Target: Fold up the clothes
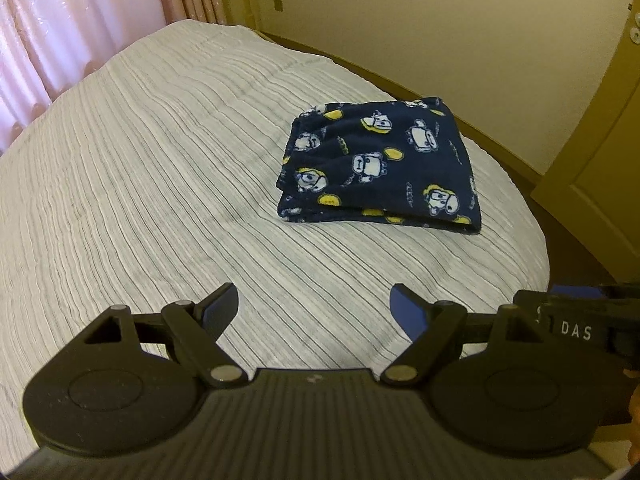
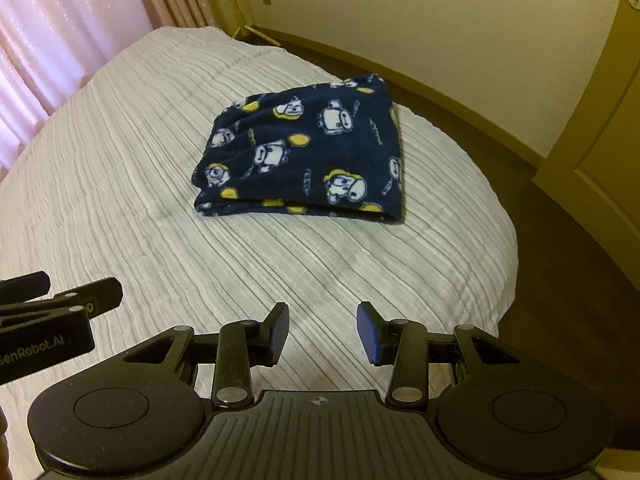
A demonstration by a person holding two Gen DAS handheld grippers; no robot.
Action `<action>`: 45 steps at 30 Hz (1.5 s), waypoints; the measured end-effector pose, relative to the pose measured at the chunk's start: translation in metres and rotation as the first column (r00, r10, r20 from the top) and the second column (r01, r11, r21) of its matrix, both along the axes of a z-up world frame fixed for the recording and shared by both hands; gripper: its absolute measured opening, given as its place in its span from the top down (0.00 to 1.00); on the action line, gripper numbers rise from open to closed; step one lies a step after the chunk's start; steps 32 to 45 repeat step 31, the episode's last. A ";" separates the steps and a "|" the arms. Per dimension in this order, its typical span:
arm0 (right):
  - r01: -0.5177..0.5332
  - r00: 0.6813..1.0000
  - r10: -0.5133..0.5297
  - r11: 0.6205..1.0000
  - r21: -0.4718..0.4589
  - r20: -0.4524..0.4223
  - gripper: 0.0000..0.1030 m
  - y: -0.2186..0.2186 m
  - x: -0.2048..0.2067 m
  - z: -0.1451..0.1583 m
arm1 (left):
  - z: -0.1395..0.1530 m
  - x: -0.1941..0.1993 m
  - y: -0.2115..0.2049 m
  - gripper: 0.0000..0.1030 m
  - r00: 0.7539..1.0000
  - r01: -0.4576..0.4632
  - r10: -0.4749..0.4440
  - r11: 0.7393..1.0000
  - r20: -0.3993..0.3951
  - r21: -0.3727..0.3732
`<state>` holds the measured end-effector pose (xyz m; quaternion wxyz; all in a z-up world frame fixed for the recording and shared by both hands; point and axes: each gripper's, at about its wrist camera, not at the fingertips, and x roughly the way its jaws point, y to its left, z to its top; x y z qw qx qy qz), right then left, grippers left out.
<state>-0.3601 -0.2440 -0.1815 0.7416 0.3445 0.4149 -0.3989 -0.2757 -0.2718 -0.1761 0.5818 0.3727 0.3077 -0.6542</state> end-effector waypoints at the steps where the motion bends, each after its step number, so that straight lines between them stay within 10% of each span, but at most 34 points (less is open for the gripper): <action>1: -0.007 1.000 0.007 1.000 0.002 -0.001 0.59 -0.002 0.001 -0.001 | -0.001 -0.001 -0.002 0.22 1.000 -0.002 0.002 1.000 0.000 0.001; 45: -0.064 0.998 0.064 0.998 0.015 0.011 0.59 -0.023 0.002 -0.003 | 0.001 -0.016 -0.013 0.22 0.999 -0.035 0.035 0.999 0.024 -0.021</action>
